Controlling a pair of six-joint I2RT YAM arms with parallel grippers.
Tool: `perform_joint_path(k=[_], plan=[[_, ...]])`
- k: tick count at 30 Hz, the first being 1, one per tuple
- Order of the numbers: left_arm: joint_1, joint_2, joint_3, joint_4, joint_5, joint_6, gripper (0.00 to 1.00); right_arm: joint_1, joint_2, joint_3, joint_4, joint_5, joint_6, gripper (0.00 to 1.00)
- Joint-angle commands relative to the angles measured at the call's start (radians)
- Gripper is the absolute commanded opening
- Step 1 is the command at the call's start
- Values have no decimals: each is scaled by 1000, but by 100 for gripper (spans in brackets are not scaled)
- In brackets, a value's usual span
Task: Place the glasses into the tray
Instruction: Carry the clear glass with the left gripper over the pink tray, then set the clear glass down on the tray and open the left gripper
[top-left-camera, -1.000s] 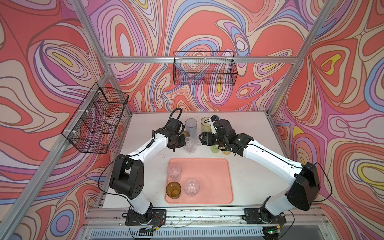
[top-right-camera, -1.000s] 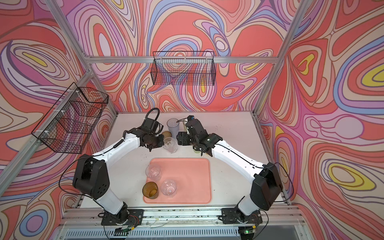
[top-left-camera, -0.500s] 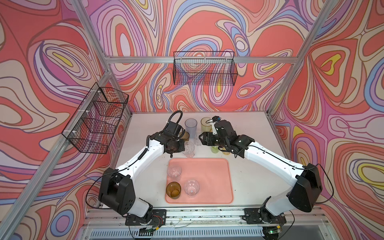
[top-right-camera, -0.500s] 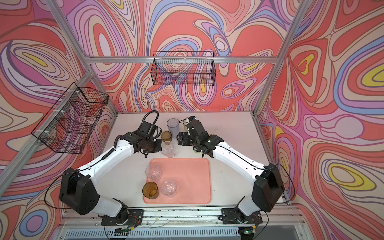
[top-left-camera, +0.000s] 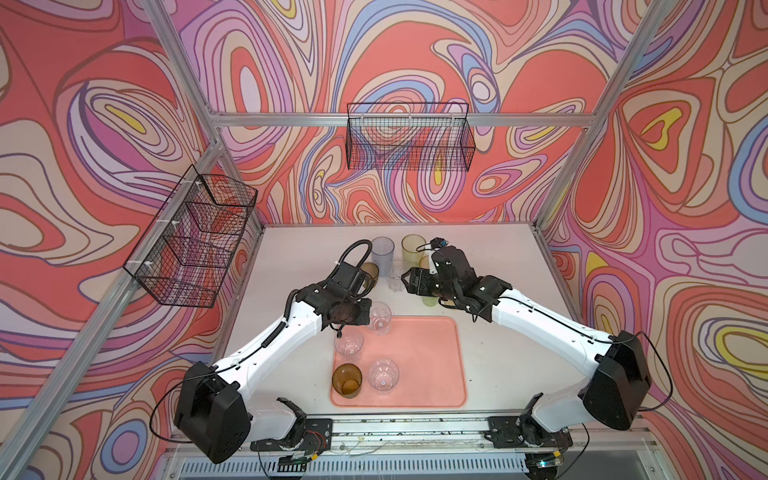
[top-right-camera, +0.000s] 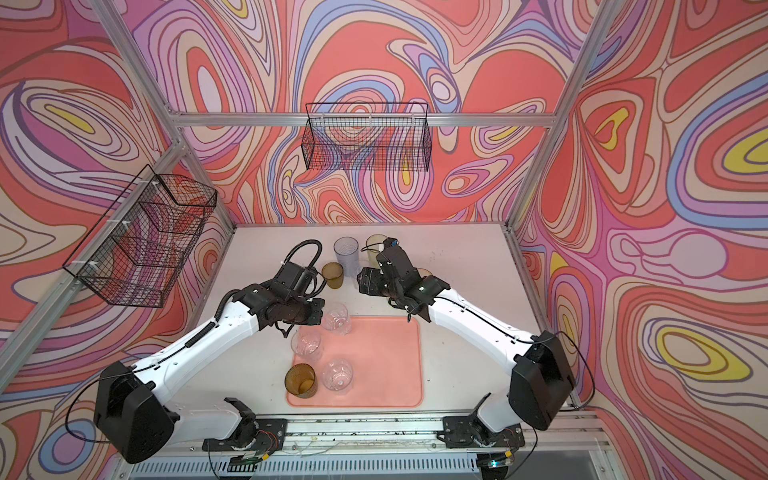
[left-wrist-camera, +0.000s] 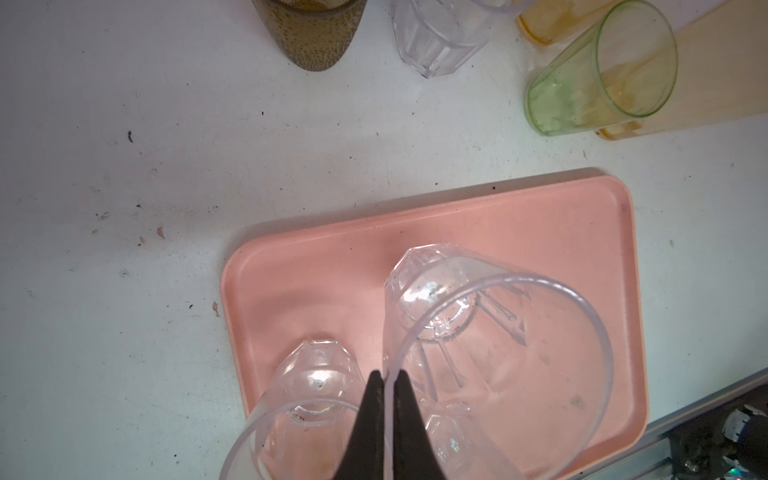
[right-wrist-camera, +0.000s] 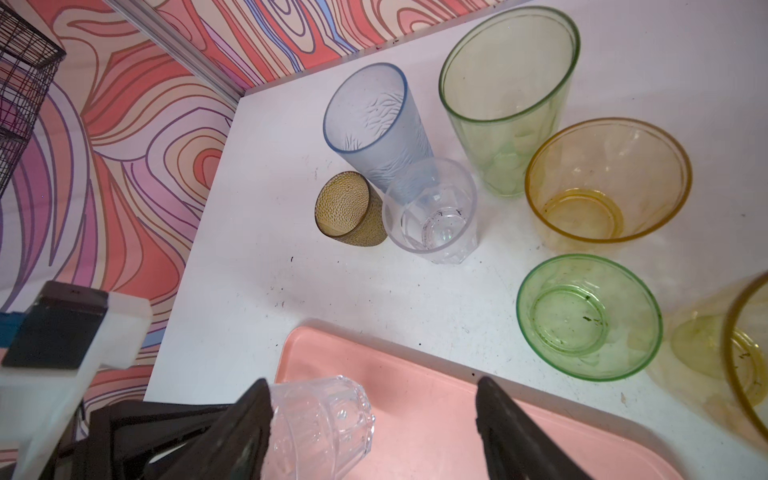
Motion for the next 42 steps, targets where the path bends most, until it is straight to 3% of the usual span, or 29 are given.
perform_joint_path(k=[1,42], plan=[[-25,-22,-10,-9,-20,16,0,-5,-28,-17,27,2,34,79],[-141,18,-106,21,-93,-11,0,-6,4,-24,31,-35,55,80]])
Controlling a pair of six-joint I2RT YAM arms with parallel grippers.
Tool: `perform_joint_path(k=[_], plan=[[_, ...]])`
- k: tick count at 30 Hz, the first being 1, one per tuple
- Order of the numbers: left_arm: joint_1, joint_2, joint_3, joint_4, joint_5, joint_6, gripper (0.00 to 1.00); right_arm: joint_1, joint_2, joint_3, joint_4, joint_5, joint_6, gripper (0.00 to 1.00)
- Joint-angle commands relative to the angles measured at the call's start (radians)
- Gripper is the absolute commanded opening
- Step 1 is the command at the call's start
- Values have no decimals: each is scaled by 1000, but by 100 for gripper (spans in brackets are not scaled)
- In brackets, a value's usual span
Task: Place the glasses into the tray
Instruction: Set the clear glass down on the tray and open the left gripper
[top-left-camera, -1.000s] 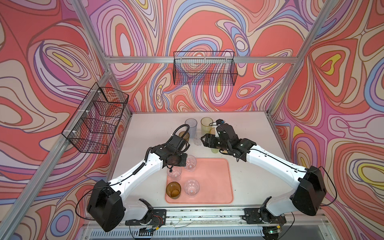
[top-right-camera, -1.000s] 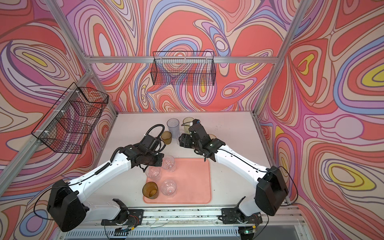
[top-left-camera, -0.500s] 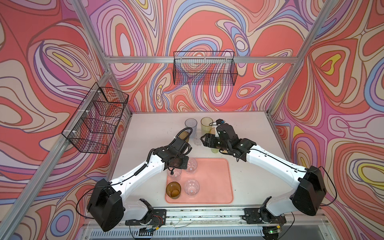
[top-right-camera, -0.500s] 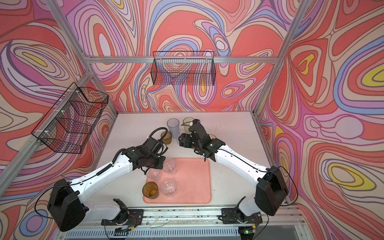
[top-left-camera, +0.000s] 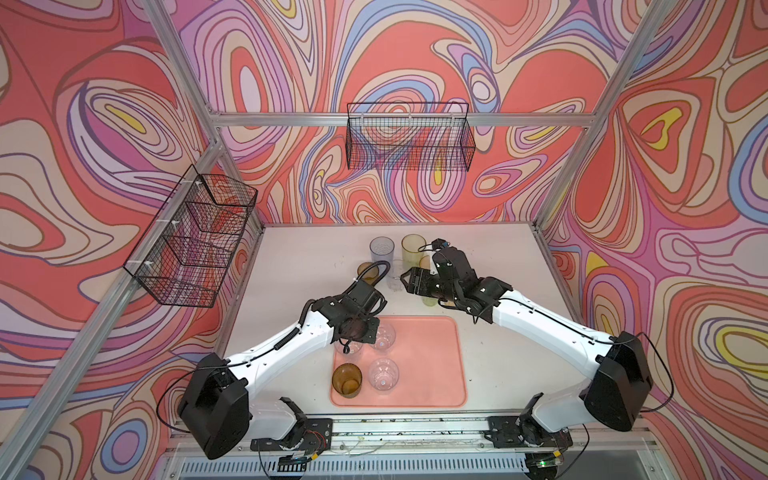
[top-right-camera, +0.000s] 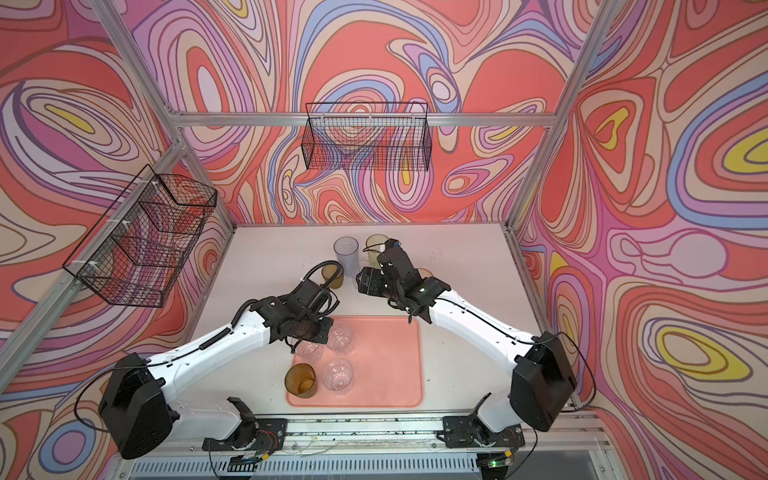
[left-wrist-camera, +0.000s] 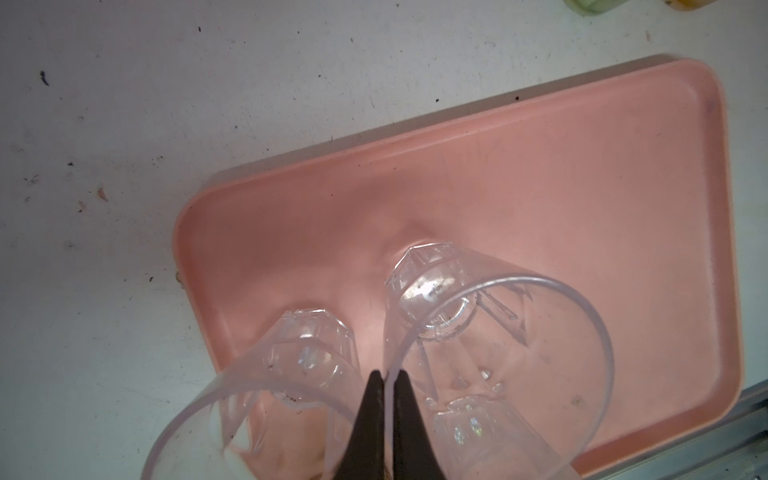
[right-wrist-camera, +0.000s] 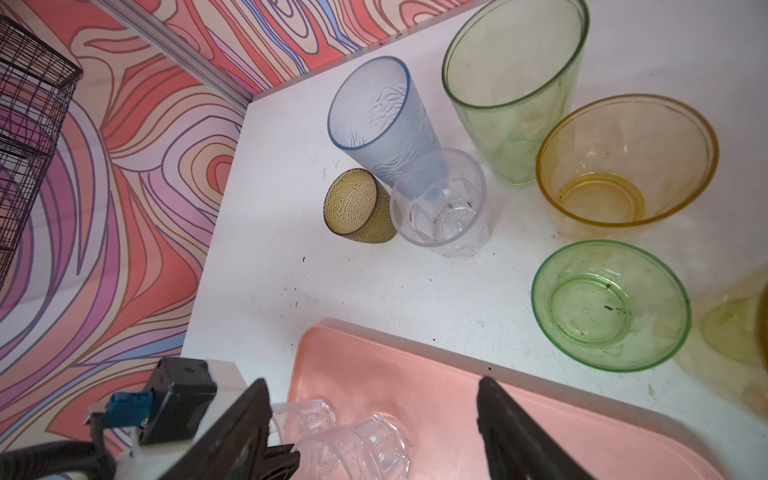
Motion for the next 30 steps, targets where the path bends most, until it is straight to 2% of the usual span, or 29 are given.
perform_joint_path(k=[1,2,3,13,15,17,24,26,30], plan=[[-12,-3,-11,6,-19,-7,0,-5,13,-12,9,-12,6,80],[-12,-6,-15,8,-20,-7,0,-5,16,-11,9,-14,7,80],[-12,-6,-16,9,-23,-8,11,-5,18,-11,9,-15,8,80],[-12,-8,14,7,-9,-40,27,-4,22,1,10,-44,17,78],[-12,-30,18,19,-12,-51,44,-5,22,4,6,-44,17,78],[-12,-50,26,25,-12,-57,51,-5,25,8,-4,-43,16,78],[-12,-96,76,56,2,-72,86,-5,33,16,-45,-21,11,78],[-12,-101,86,74,6,-77,100,-5,36,20,-59,-10,5,78],[-12,-80,124,82,14,-77,100,-5,47,25,-66,-2,-9,76]])
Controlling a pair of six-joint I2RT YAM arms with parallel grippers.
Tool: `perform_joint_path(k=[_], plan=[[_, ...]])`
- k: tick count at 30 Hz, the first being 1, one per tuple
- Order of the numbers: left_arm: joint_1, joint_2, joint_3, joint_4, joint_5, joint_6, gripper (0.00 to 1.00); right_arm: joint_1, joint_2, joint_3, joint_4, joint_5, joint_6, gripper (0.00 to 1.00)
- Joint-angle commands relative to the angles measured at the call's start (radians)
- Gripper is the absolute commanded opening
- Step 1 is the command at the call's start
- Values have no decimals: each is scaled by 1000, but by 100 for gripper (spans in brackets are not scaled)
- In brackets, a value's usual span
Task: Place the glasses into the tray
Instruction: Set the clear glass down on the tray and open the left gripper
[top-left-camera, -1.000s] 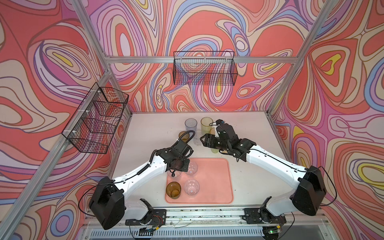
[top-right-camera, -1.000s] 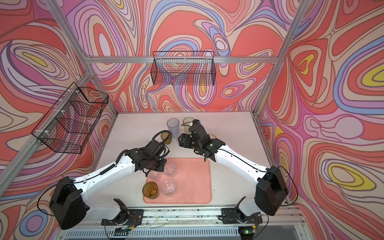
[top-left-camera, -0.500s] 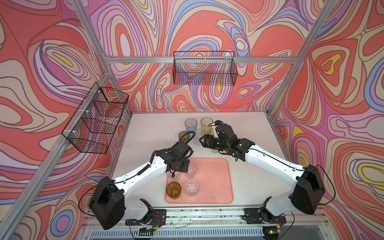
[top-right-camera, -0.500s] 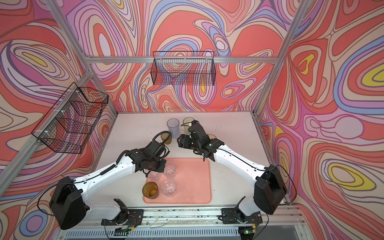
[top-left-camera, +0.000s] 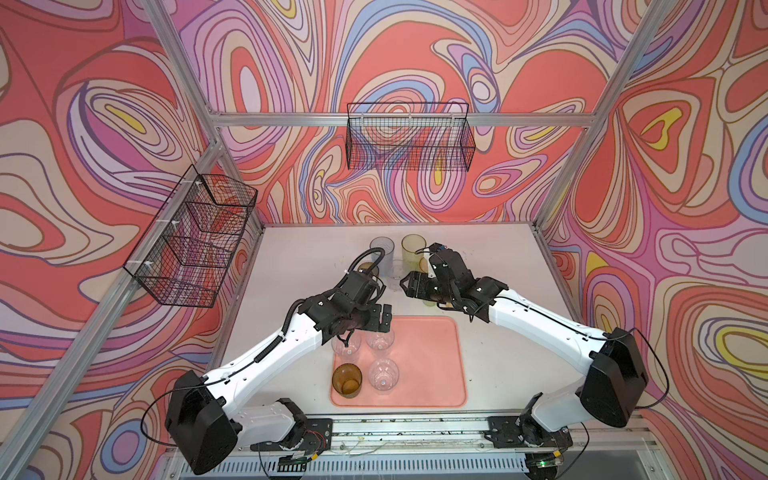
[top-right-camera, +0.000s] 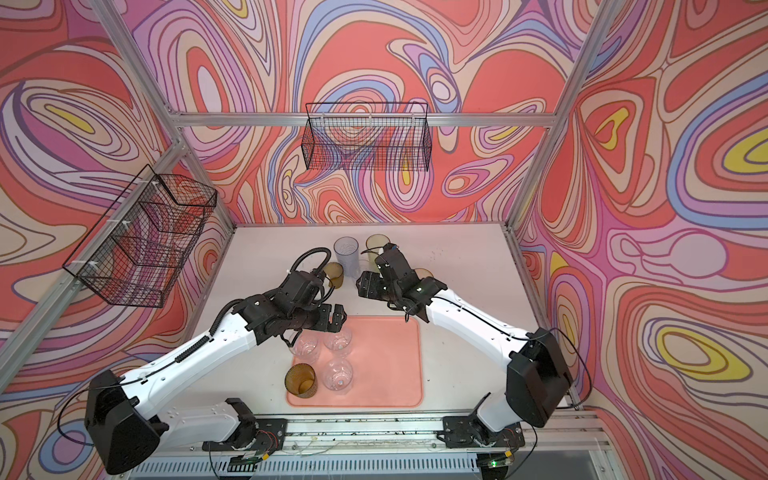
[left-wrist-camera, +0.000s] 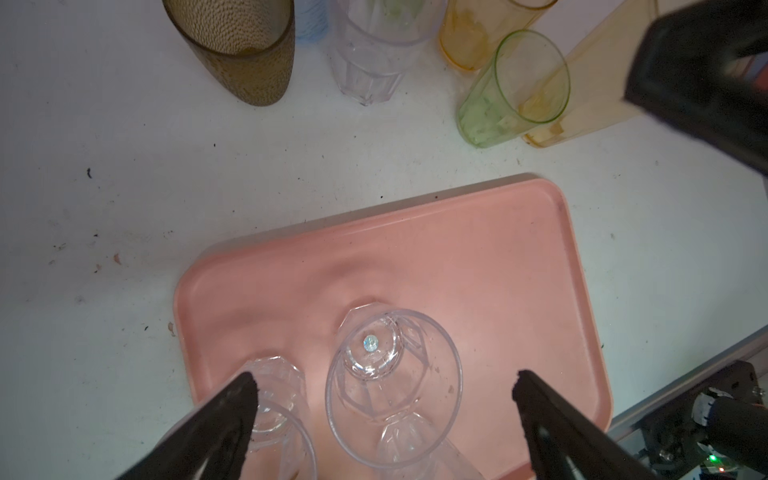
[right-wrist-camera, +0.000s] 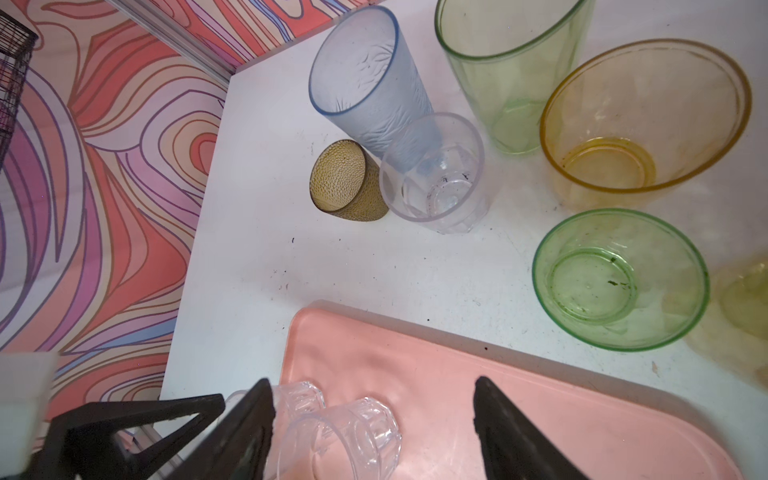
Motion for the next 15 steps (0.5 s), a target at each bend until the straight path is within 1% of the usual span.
perform_joint_path(k=[1,5,9,15], plan=[[-7,15,47,20,11,-13,100,-5,22,31,-32,22,-22,76],[-7,41,45,54,17,-15,100,-5,42,74,-87,42,-40,76],[-7,67,56,63,20,-9,100,-6,37,73,-93,51,-58,76],[-2,85,79,52,-26,6,100,-6,60,92,-114,55,-64,75]])
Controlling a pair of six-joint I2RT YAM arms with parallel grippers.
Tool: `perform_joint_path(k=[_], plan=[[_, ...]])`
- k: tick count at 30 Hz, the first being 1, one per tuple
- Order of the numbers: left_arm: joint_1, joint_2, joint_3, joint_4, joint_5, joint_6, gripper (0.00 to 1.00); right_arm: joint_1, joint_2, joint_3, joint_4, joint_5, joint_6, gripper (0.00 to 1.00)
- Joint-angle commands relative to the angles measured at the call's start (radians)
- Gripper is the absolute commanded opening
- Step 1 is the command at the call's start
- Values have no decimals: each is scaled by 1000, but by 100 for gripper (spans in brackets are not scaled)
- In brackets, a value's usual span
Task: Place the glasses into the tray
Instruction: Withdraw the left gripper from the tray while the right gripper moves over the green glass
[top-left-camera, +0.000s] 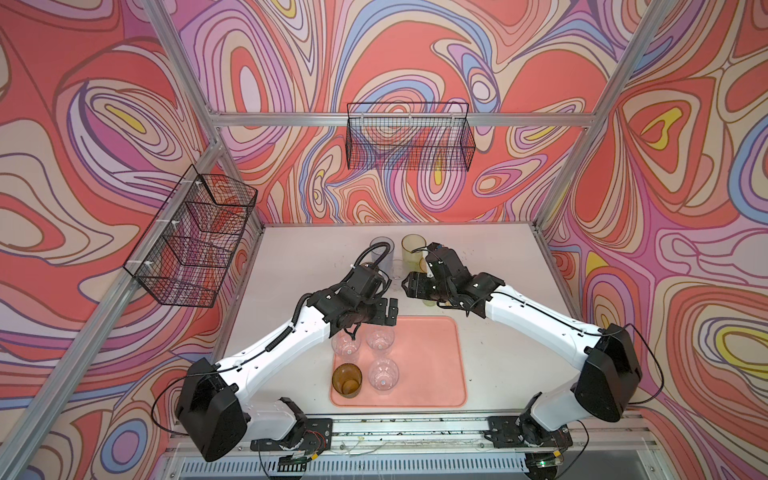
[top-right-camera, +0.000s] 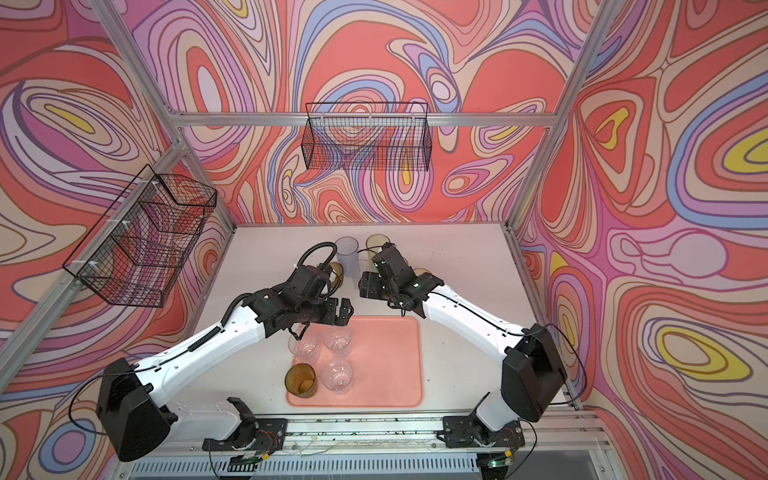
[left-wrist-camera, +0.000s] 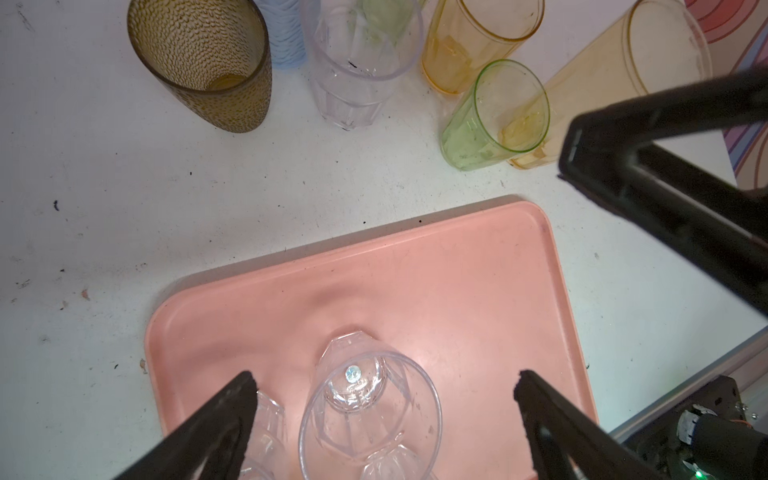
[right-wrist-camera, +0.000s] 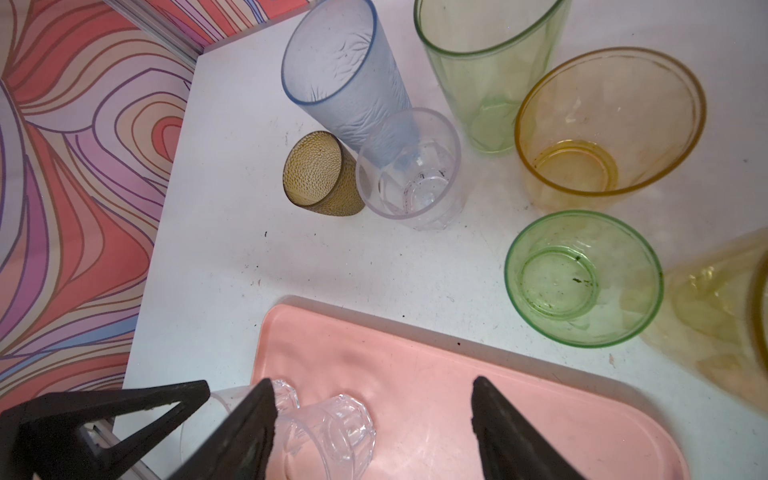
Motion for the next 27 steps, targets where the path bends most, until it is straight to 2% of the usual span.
perform_joint_path(k=[1,12,27], plan=[[1,11,49,-7,-41,13,100,-5,35,46,-35,17,-22,75],[47,-35,45,-3,-66,28,100,-6,104,98,-76,8,-44,71],[98,-92,25,23,-61,55,100,-7,220,191,-209,114,-77,66]])
